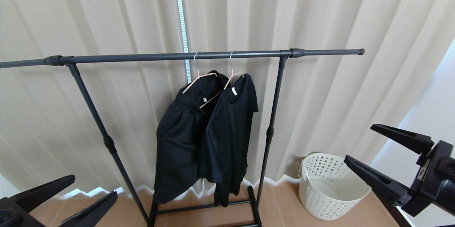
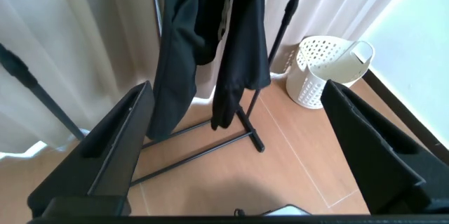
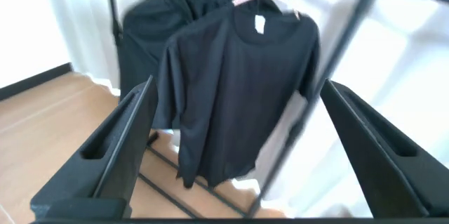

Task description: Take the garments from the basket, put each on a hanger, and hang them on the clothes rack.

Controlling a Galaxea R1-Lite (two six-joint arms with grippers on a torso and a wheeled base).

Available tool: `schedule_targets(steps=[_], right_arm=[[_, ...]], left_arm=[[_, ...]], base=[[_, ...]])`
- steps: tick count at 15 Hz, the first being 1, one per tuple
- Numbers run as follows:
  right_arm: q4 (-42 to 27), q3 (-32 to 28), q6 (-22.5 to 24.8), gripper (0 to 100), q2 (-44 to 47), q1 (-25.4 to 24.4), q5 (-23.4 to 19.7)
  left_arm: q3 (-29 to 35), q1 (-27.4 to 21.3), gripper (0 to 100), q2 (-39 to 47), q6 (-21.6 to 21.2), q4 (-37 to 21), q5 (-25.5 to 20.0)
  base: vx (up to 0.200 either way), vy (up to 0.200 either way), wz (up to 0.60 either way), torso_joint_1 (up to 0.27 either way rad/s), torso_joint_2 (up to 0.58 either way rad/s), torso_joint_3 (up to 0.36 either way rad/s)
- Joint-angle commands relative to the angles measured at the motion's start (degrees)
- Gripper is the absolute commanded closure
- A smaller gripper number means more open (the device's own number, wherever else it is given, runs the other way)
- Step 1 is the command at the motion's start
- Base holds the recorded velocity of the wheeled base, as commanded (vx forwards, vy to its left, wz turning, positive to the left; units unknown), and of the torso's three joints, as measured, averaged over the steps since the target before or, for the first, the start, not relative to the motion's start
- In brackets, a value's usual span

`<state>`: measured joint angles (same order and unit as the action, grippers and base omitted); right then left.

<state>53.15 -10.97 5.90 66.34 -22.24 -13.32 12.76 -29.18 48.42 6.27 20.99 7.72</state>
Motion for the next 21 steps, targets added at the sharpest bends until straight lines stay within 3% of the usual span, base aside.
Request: schedule_targets(steps=[1,3,4,7,13,18,21], right_arm=[[-5.2,4.8,0.2,0,-10.0,-0.1,2.6],[-12.7,7.6,0.2,0,-17.7,-0.1,2.7],[-12.7,7.6,0.2,0,-17.7,-0.1,2.7],[-29.3,7.8,0.2,0,-31.4,0.1,2.8],[-50.0,9.1,0.2,0,-51.0,0.9,6.5],[-52.3,11.0,-0.1,0,-56.9,2.9,7.8],[-52.2,11.0,-0.1,0,-58.2,6.8,8.0]], left_arm=[[-7.4,0.1,0,-9.0,0.2,-0.2,0.0],[-11.5,0.1,0,-13.3,0.2,-0.3,0.0],[-11.5,0.1,0,-13.3,0.2,-0.3,0.0],[-12.8,0.1,0,-17.8,0.4,-1.2,0.0],[-12.8,0.1,0,-28.2,0.5,-15.3,0.0],[-12.8,0.6,0,-29.6,0.2,-17.3,0.8],[-12.8,4.5,0,-27.3,-0.3,-17.5,4.4]], base=[[0.0,0.0,0.0,0.0,0.0,0.0],[0.0,0.0,0.0,0.0,0.0,0.0],[0.0,0.0,0.0,0.0,0.0,0.0],[0.0,0.0,0.0,0.0,0.0,0.0],[0.0,0.0,0.0,0.0,0.0,0.0],[0.0,0.0,0.0,0.0,0.0,0.0],[0.0,0.0,0.0,0.0,0.0,0.0]])
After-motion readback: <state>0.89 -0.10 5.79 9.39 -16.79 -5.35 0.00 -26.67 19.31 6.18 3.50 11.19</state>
